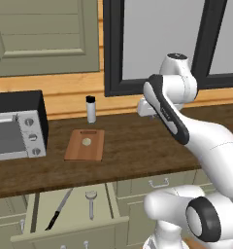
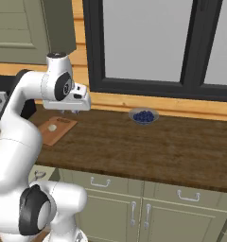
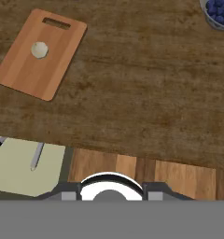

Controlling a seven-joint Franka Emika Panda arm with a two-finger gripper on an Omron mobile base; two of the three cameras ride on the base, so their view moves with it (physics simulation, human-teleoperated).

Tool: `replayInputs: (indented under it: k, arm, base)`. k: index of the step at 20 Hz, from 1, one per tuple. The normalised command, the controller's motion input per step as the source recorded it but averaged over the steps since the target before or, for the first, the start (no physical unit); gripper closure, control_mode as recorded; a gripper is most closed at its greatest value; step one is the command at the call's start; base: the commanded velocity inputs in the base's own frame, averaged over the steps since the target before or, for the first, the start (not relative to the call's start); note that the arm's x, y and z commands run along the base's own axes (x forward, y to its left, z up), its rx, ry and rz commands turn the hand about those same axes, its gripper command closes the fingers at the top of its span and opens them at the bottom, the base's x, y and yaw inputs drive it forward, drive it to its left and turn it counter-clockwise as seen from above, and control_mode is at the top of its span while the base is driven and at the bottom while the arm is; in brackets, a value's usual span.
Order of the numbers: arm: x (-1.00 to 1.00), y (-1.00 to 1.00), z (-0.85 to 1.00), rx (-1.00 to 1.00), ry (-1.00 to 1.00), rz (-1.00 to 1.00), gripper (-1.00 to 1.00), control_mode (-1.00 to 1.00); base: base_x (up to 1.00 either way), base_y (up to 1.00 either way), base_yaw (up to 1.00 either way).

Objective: Place the appropriate cutting tool for cutting the garlic skin on the cutting board.

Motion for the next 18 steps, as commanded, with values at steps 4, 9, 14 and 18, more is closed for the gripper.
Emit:
replayInputs:
  k: [4,9,14,18]
  arm:
    - [-0.37,0.3,0.0,-0.05,-0.05,0.04,-1.0,-1.0]
    - [-1.0,0.99,-0.33,-0.17,-0.07,0.03,-1.0,-1.0]
    - [-0.93,1.0,-0.63,-0.09,0.0,0.08,-1.0,-1.0]
    - [-0.3,1.0,-0.48,-0.16,0.15,0.02,-1.0,-1.0]
  base:
    - [0.0,0.0,0.0]
    - [0.0,0.0,0.0]
    - [0.0,0.0,0.0]
    - [0.0,0.0,0.0]
